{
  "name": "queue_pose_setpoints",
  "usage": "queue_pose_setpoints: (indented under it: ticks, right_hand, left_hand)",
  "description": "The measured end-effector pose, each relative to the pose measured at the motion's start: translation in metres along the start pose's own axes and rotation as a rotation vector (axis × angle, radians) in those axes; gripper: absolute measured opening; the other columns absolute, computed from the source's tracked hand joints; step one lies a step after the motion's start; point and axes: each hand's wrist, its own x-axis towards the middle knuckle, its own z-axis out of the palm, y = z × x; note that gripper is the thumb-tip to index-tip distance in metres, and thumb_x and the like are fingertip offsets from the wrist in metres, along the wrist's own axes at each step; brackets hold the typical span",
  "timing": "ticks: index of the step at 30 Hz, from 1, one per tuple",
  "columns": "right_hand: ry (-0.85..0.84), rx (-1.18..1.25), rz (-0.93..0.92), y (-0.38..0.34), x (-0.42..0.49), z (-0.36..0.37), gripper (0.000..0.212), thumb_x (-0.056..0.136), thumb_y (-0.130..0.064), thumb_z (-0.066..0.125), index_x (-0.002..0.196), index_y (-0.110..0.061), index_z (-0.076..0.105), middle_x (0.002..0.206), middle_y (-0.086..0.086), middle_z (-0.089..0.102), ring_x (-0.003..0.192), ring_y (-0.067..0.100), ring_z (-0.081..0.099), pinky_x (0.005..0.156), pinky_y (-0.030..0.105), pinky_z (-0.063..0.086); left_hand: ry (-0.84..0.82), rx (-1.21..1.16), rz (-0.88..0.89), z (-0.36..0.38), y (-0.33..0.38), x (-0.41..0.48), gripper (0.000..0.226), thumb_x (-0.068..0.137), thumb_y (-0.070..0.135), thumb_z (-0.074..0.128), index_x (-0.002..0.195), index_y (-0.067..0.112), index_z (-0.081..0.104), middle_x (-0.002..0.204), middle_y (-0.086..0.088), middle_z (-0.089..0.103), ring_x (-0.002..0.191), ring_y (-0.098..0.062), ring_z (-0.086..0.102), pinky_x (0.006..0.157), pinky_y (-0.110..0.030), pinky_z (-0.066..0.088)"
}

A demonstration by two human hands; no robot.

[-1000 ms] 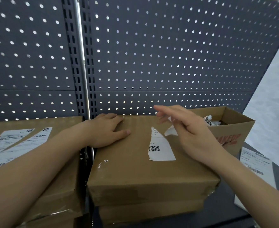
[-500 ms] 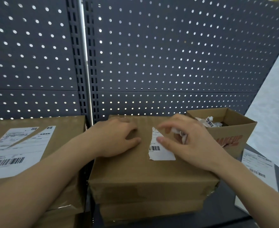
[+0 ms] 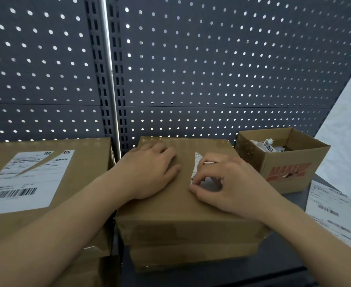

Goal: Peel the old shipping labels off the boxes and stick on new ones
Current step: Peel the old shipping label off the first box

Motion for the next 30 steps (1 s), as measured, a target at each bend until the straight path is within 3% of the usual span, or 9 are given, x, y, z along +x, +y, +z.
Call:
queue_pose_setpoints:
  ticks: [8,14,19,21,25,27,30]
  right_hand:
    - [0.0,0.123,0.039,0.004,-0.005,0.0,0.015,0.09,-0.043,0.057,0.081,-0.032,0.064,0.09,-0.015,0.059,0.081,0.008,0.059,0.075,0.033,0.049]
    - [0.016,0.197,0.126,0.01,-0.006,0.002,0.018,0.094,-0.037,0.057,0.077,-0.034,0.055,0.079,-0.014,0.055,0.082,0.009,0.055,0.072,0.023,0.043]
    - [0.057,0.325,0.16,0.01,-0.004,0.0,0.022,0.096,-0.034,0.054,0.076,-0.032,0.061,0.072,-0.014,0.059,0.072,0.006,0.056,0.066,0.021,0.04]
    - [0.082,0.352,0.169,0.01,-0.003,-0.002,0.022,0.094,-0.042,0.052,0.081,-0.031,0.066,0.076,-0.016,0.06,0.072,0.005,0.056,0.066,0.022,0.041]
    - [0.02,0.234,0.179,0.009,-0.009,-0.004,0.041,0.069,-0.073,0.063,0.091,-0.039,0.068,0.089,-0.017,0.057,0.076,0.008,0.056,0.066,0.014,0.041]
    - [-0.021,0.12,0.143,0.009,-0.012,-0.004,0.041,0.066,-0.071,0.067,0.092,-0.039,0.069,0.09,-0.017,0.055,0.081,0.007,0.056,0.068,0.012,0.038]
    - [-0.008,0.07,0.088,0.008,-0.012,-0.002,0.014,0.081,-0.053,0.066,0.079,-0.039,0.065,0.086,-0.015,0.055,0.081,0.007,0.056,0.068,0.015,0.039]
  left_hand:
    - [-0.003,-0.007,-0.004,0.001,0.001,-0.002,0.045,0.098,0.056,0.024,0.128,0.028,0.043,0.141,0.005,0.044,0.127,-0.021,0.044,0.104,-0.041,0.037]
    - [-0.013,-0.004,-0.017,0.002,0.004,-0.003,0.043,0.098,0.055,0.023,0.123,0.026,0.044,0.13,0.005,0.048,0.12,-0.02,0.045,0.102,-0.042,0.038]
    - [-0.008,-0.019,-0.017,0.002,0.004,-0.003,0.044,0.098,0.055,0.023,0.123,0.026,0.044,0.13,0.005,0.048,0.12,-0.02,0.045,0.102,-0.042,0.038]
    - [-0.005,-0.028,-0.016,0.003,0.003,-0.003,0.043,0.099,0.055,0.023,0.124,0.027,0.044,0.131,0.005,0.047,0.122,-0.02,0.045,0.102,-0.041,0.038]
    - [-0.003,-0.037,-0.018,0.004,0.002,-0.003,0.043,0.099,0.055,0.024,0.125,0.027,0.044,0.134,0.005,0.047,0.123,-0.02,0.044,0.102,-0.041,0.037]
    - [-0.004,-0.038,-0.018,0.005,0.002,-0.002,0.043,0.099,0.055,0.024,0.125,0.027,0.044,0.134,0.004,0.046,0.124,-0.02,0.044,0.103,-0.04,0.037]
    - [0.0,-0.038,-0.017,0.005,0.002,-0.001,0.043,0.099,0.055,0.024,0.126,0.027,0.044,0.135,0.004,0.046,0.124,-0.02,0.044,0.103,-0.04,0.036]
